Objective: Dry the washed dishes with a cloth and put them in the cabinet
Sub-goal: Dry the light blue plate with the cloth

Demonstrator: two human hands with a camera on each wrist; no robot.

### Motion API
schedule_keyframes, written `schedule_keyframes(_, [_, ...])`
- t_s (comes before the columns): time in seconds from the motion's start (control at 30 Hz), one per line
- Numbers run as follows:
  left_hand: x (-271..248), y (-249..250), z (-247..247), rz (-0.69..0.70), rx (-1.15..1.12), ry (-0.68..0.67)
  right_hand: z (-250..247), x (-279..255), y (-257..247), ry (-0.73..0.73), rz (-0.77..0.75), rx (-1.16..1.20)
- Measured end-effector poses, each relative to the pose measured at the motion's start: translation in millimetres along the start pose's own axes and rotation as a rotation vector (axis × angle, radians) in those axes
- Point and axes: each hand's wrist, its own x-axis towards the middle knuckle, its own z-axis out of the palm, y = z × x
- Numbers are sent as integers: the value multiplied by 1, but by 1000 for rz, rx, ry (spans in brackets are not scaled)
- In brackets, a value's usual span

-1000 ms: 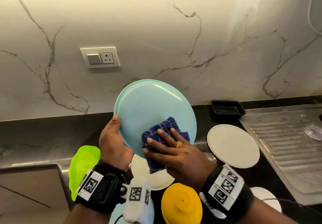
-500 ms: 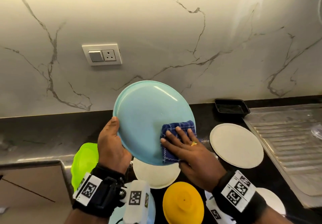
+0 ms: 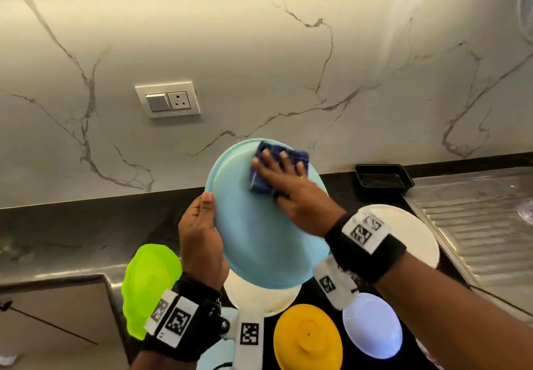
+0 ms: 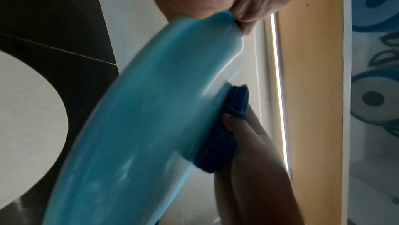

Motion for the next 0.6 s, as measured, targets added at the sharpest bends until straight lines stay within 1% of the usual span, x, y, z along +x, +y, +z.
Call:
schedule_keyframes(0.1, [9, 9, -4, 3, -40, 33, 29, -38, -19, -124, -191, -154])
schedule_keyframes(0.17, [14, 15, -7, 23, -27, 55, 40, -62, -24, -161, -258, -270])
schedule_keyframes(0.2, [14, 17, -8, 36, -13, 43, 41, -67, -23, -155, -268, -312])
schedule_keyframes(0.27, [14, 17, -6, 64, 26, 5, 36, -60, -22, -122, -259, -331])
schedule_keyframes(0.33, [11, 14, -3, 78, 47, -54, 25, -37, -27, -27, -242, -310])
schedule_keyframes(0.4, [8, 10, -1, 105, 75, -76, 6, -11, -29, 84, -196, -273])
schedule_keyframes(0.47, [4, 7, -1, 150, 114, -70, -14, 10, -20, 165, -110, -150])
schedule_keyframes(0.53, [1, 6, -5, 194, 169, -79, -28, 23, -1, 264, 22, 53])
schedule_keyframes(0.6, [0, 8, -9, 243, 253, -84, -36, 24, 17, 396, 186, 252])
